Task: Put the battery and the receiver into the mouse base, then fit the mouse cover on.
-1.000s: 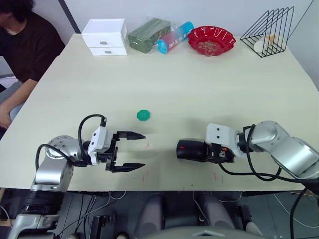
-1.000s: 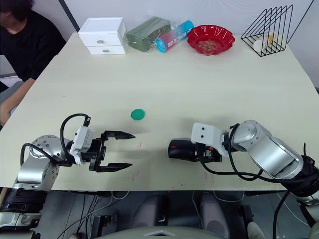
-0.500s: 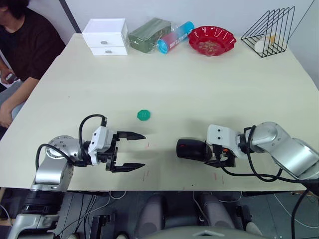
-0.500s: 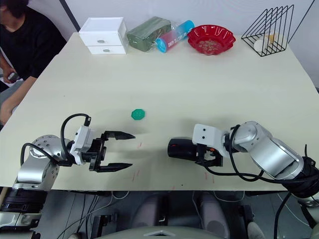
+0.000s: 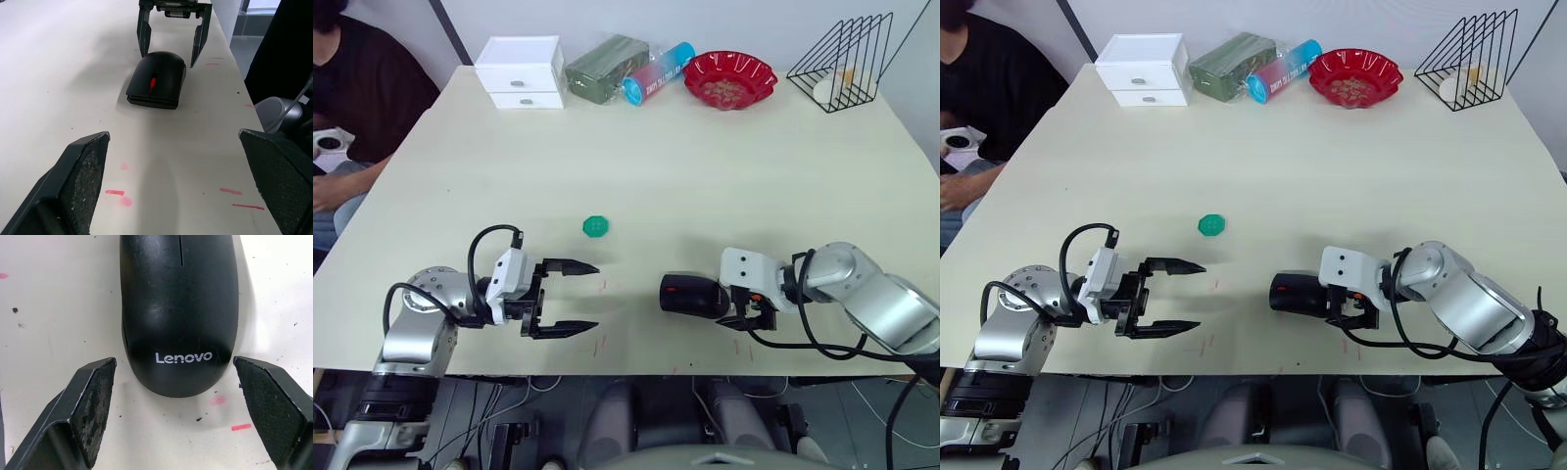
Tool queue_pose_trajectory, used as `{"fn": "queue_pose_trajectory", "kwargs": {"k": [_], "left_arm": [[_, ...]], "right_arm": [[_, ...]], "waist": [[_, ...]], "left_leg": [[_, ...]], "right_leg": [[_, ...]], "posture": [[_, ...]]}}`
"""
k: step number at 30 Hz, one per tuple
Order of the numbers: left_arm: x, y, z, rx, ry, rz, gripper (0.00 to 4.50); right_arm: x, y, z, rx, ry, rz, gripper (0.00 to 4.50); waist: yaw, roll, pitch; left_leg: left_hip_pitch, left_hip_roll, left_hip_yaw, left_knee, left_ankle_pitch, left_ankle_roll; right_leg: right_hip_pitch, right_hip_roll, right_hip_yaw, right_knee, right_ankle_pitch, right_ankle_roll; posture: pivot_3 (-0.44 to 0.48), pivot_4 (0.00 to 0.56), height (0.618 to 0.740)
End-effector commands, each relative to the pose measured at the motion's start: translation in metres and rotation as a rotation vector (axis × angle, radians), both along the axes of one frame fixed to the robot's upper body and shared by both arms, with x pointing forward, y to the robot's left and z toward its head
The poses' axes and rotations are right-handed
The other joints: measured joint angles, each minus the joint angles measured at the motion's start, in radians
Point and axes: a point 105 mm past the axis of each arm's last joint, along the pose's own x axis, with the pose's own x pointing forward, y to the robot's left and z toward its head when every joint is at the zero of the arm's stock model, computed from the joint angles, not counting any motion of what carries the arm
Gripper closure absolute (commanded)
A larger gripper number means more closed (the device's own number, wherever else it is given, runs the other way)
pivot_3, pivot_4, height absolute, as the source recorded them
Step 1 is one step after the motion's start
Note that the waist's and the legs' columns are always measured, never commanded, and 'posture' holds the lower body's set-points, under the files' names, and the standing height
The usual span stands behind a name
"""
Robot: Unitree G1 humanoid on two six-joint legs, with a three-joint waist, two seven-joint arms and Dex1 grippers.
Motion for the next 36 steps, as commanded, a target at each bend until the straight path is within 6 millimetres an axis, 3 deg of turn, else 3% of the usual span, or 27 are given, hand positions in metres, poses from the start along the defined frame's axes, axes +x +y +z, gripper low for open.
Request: {"fn": "queue_pose_trajectory", "kwargs": {"k": [1,9,10,12,19,22,23,36], "left_arm": [[-0.001,-0.003,0.007,0.003,-0.037,-0.024,0.00],[-0.001,-0.004,0.006,0.001,-0.035,-0.025,0.00],[-0.001,-0.004,0.006,0.001,-0.035,-0.026,0.00],[-0.001,-0.004,0.006,0.000,-0.035,-0.026,0.00],[-0.002,-0.003,0.005,-0.001,-0.036,-0.020,0.00],[-0.003,-0.003,0.005,0.000,-0.034,-0.020,0.00],[-0.003,-0.003,0.005,0.000,-0.034,-0.019,0.00],[-0.003,-0.001,0.004,0.001,-0.033,-0.017,0.00]], "right_arm": [[-0.001,0.007,0.027,0.088,-0.070,0.052,0.47],[0.001,0.025,0.050,0.268,-0.132,0.095,0.47],[0.001,0.029,0.050,0.285,-0.129,0.098,0.84],[0.002,0.035,0.048,0.301,-0.128,0.099,1.11],[0.006,0.061,0.039,0.364,-0.116,0.092,1.11],[0.006,0.065,0.037,0.371,-0.103,0.100,1.91],[0.008,0.066,0.036,0.364,-0.115,0.093,2.38],[0.008,0.074,0.022,0.339,-0.071,0.068,2.38]], "waist": [[0.000,0.000,0.000],[0.000,0.000,0.000],[0.000,0.000,0.000],[0.000,0.000,0.000],[-0.001,0.000,0.000],[-0.001,0.000,0.000],[0.000,0.000,0.000],[0.000,0.000,0.000]], "left_leg": [[0.000,0.000,0.000,0.000,0.000,0.000],[0.000,0.000,0.000,0.000,0.000,0.000],[0.000,0.000,0.000,0.000,0.000,0.000],[0.000,0.000,0.000,0.000,0.000,0.000],[0.000,0.000,0.000,0.000,0.000,0.000],[0.000,0.000,0.000,0.000,0.000,0.000],[0.000,0.000,0.000,0.000,0.000,0.000],[0.000,0.000,0.000,0.000,0.000,0.000]], "right_leg": [[0.000,0.000,0.000,0.000,0.000,0.000],[0.000,0.000,0.000,0.000,0.000,0.000],[0.000,0.000,0.000,0.000,0.000,0.000],[0.000,0.000,0.000,0.000,0.000,0.000],[0.000,0.000,0.000,0.000,0.000,0.000],[0.000,0.000,0.000,0.000,0.000,0.000],[0.000,0.000,0.000,0.000,0.000,0.000],[0.000,0.000,0.000,0.000,0.000,0.000]], "posture": [[0.000,0.150,0.740],[0.000,0.150,0.740],[0.000,0.150,0.740],[0.000,0.150,0.740],[0.000,0.150,0.740],[0.000,0.150,0.740],[0.000,0.150,0.740],[0.000,0.150,0.740]]}}
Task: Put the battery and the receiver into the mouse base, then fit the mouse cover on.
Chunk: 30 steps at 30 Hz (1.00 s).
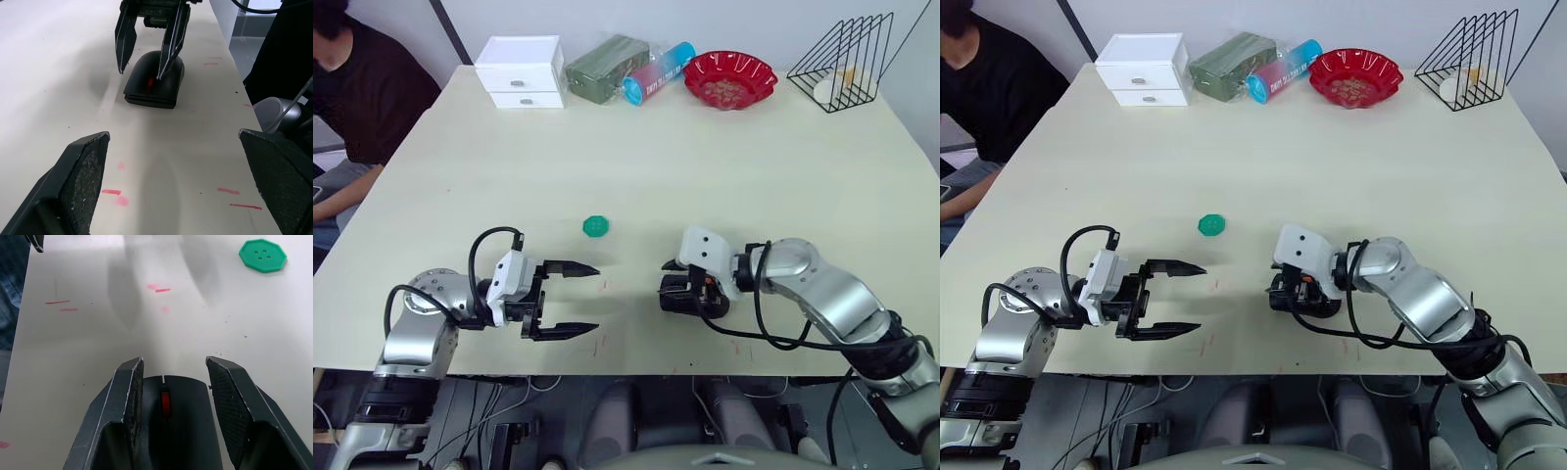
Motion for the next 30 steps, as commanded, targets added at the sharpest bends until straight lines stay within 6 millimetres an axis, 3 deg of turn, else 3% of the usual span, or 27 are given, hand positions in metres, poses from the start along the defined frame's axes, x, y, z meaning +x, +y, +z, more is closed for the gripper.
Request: {"fn": "queue_pose_trajectory", "kwargs": {"k": [1,12,30], "left_arm": [[-0.002,0.000,0.005,0.004,-0.032,-0.013,0.00],[-0.004,0.002,0.003,0.008,-0.031,-0.005,0.00],[-0.005,0.001,0.005,0.007,-0.026,-0.008,0.00]], "right_arm": [[-0.001,0.004,0.004,0.009,-0.016,0.006,2.38],[0.002,-0.013,-0.029,-0.152,0.068,-0.045,2.38],[0.005,-0.016,-0.045,-0.104,0.115,-0.066,2.38]], "waist": [[0.000,0.000,0.000],[0.002,0.000,0.000],[0.002,-0.003,-0.003]], "left_leg": [[0.000,0.000,0.000,0.000,0.000,0.000],[0.000,0.000,0.000,0.000,0.000,0.000],[0.001,0.000,0.000,0.000,0.000,0.000]], "right_leg": [[0.000,0.000,0.000,0.000,0.000,0.000],[0.000,0.000,0.000,0.000,0.000,0.000],[0.001,0.000,0.000,0.000,0.000,0.000]], "posture": [[0.000,0.150,0.740],[0.000,0.150,0.740],[0.000,0.150,0.740]]}}
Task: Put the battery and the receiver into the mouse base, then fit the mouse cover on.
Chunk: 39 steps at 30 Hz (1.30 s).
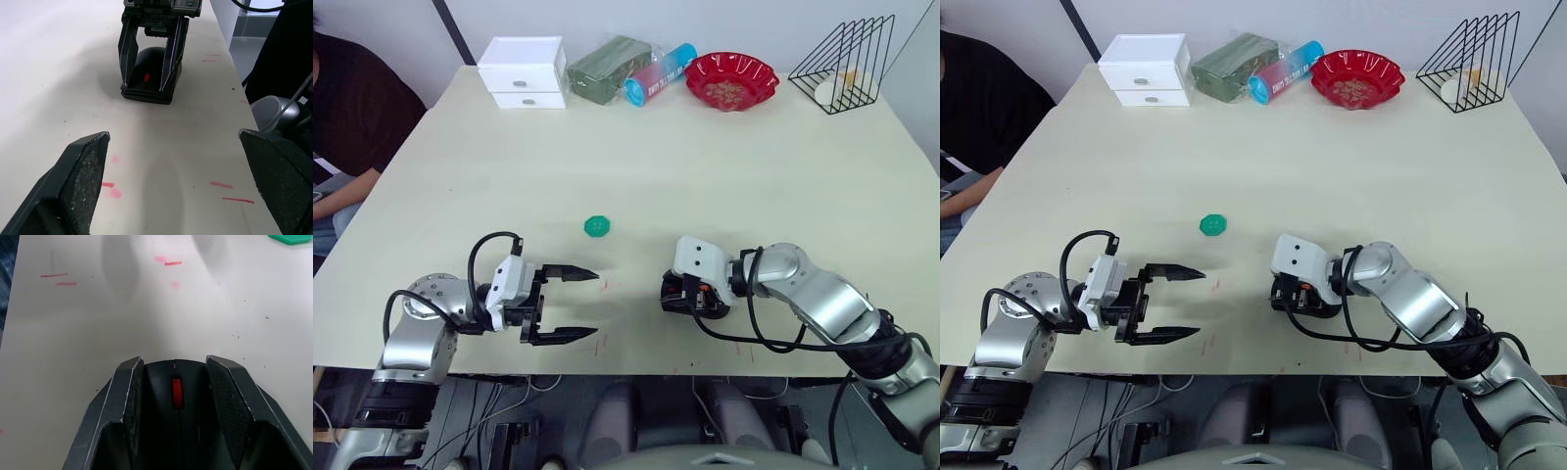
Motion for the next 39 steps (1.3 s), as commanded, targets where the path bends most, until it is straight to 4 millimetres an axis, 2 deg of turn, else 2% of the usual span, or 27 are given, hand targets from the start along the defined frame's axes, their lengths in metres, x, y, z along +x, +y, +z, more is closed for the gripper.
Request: {"fn": "queue_pose_trajectory", "kwargs": {"k": [1,6,17,39], "left_arm": [[-0.002,-0.001,0.010,0.006,-0.040,-0.015,0.00],[-0.002,0.000,0.011,0.010,-0.039,-0.015,0.00],[-0.001,0.002,0.013,0.015,-0.039,-0.015,0.00],[0.003,-0.001,0.015,0.019,-0.041,-0.028,0.00]], "right_arm": [[0.001,-0.015,-0.029,-0.040,0.093,-0.061,2.38],[-0.002,-0.016,-0.035,0.009,0.116,-0.057,2.38],[-0.004,-0.028,-0.049,-0.031,0.128,-0.028,2.38],[-0.003,-0.032,-0.040,-0.043,0.090,0.003,2.38]], "waist": [[0.000,0.000,0.000],[0.001,-0.002,-0.004],[0.004,-0.003,-0.007],[0.014,-0.003,-0.009]], "left_leg": [[0.000,0.000,0.000,0.000,0.000,0.000],[0.000,0.000,0.000,0.000,0.000,0.000],[0.000,0.000,0.000,0.000,0.000,0.000],[0.000,0.000,0.000,0.000,0.000,0.000]], "right_leg": [[0.000,0.000,0.000,0.000,0.000,0.000],[0.001,0.000,0.000,0.000,0.000,0.000],[0.002,0.000,-0.001,-0.002,0.000,0.000],[0.002,0.000,-0.001,-0.003,0.000,0.000]], "posture": [[0.000,0.150,0.740],[0.000,0.150,0.740],[0.000,0.150,0.740],[0.000,0.150,0.740]]}}
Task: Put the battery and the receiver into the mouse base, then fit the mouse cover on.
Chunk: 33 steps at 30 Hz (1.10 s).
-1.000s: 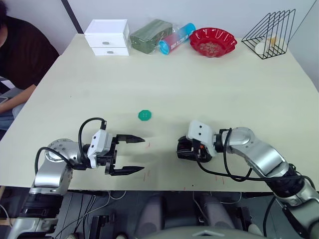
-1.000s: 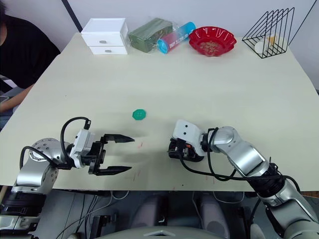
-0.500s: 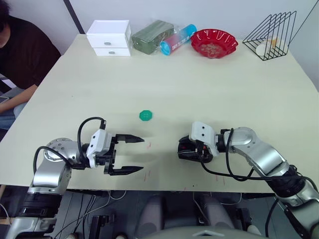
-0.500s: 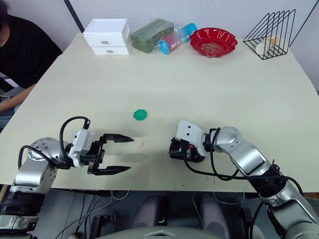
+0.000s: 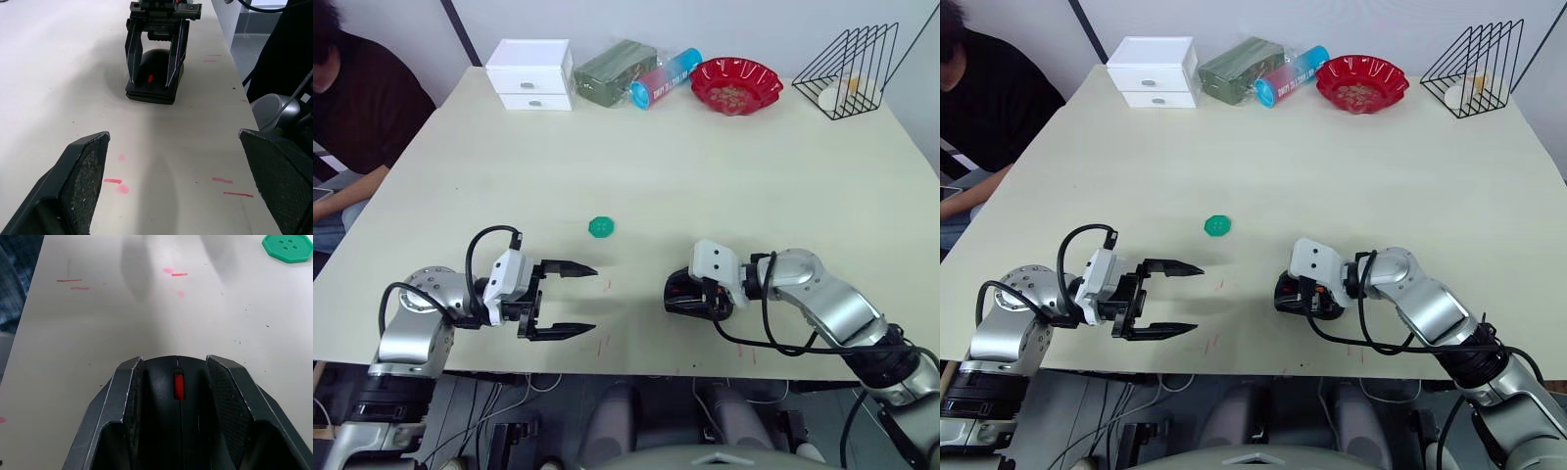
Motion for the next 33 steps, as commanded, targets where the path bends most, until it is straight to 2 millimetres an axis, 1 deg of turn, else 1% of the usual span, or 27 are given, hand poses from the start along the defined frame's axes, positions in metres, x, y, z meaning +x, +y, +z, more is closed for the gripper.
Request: {"fn": "queue_pose_trajectory", "kwargs": {"k": [1,5,7,10,11,14,15,18,22,33], "left_arm": [[-0.001,-0.003,0.009,0.000,-0.037,-0.020,0.00],[0.000,-0.003,0.009,0.000,-0.037,-0.019,0.00],[0.000,-0.003,0.010,0.000,-0.037,-0.019,0.00],[0.000,-0.003,0.010,-0.001,-0.039,-0.018,0.00],[0.000,-0.003,0.010,-0.001,-0.039,-0.017,0.00],[-0.001,-0.002,0.010,0.001,-0.037,-0.018,0.00],[-0.001,-0.002,0.010,0.001,-0.036,-0.020,0.00],[-0.001,-0.002,0.010,0.000,-0.035,-0.022,0.00],[-0.001,-0.002,0.010,0.001,-0.034,-0.025,0.00],[0.001,-0.002,0.008,0.000,-0.037,-0.026,0.00]], "right_arm": [[-0.001,-0.021,-0.033,-0.125,0.095,-0.066,2.38],[-0.003,-0.024,-0.046,-0.208,0.152,-0.088,2.38],[-0.002,-0.024,-0.053,-0.250,0.153,-0.091,2.38],[-0.006,-0.023,-0.060,-0.262,0.181,-0.090,2.38],[-0.007,-0.022,-0.061,-0.264,0.184,-0.083,2.38],[-0.005,-0.024,-0.065,-0.277,0.177,-0.092,2.38],[-0.004,-0.025,-0.066,-0.270,0.183,-0.106,2.38],[-0.003,-0.029,-0.068,-0.267,0.198,-0.123,2.38],[-0.007,-0.041,-0.077,-0.314,0.244,-0.149,2.38],[-0.008,-0.056,-0.087,-0.426,0.280,-0.177,2.38]], "waist": [[0.000,0.000,0.000],[0.000,0.000,-0.002],[0.000,0.000,-0.005],[0.000,-0.001,-0.008],[0.000,-0.001,-0.008],[0.000,-0.001,-0.010],[0.000,-0.001,-0.011],[0.000,-0.002,-0.014],[0.002,-0.002,-0.018],[0.013,0.000,-0.033]], "left_leg": [[0.000,0.000,0.000,0.000,0.000,0.000],[0.000,0.000,0.000,0.000,0.000,0.000],[0.000,0.000,0.000,0.000,0.000,0.000],[0.002,0.000,0.000,0.000,0.000,0.000],[0.004,0.000,0.000,-0.001,0.000,0.000],[0.016,0.000,0.000,-0.005,0.000,0.000],[0.017,0.000,0.001,-0.005,0.000,0.000],[0.017,0.000,0.000,-0.005,0.000,0.000],[0.017,0.000,0.001,-0.005,0.000,0.000],[0.017,0.000,0.001,-0.007,-0.001,0.000]], "right_leg": [[0.000,0.000,0.000,0.000,0.000,0.000],[0.000,0.000,0.000,0.000,0.000,0.000],[0.000,0.000,0.000,0.000,0.000,0.000],[0.002,0.000,0.000,0.000,0.000,0.000],[0.003,0.000,0.000,-0.001,0.000,0.000],[0.014,0.000,0.000,-0.004,-0.001,0.000],[0.015,0.000,0.000,-0.004,-0.001,-0.001],[0.015,0.000,0.000,-0.004,-0.001,-0.001],[0.015,0.000,0.000,-0.004,-0.001,-0.001],[0.016,-0.001,0.000,-0.007,-0.002,-0.003]], "posture": [[0.000,0.150,0.740],[0.000,0.150,0.740],[0.000,0.150,0.740],[0.000,0.150,0.740],[0.000,0.150,0.740],[0.000,0.150,0.740],[0.000,0.150,0.740],[0.000,0.150,0.740],[0.000,0.150,0.740],[0.000,0.150,0.740]]}}
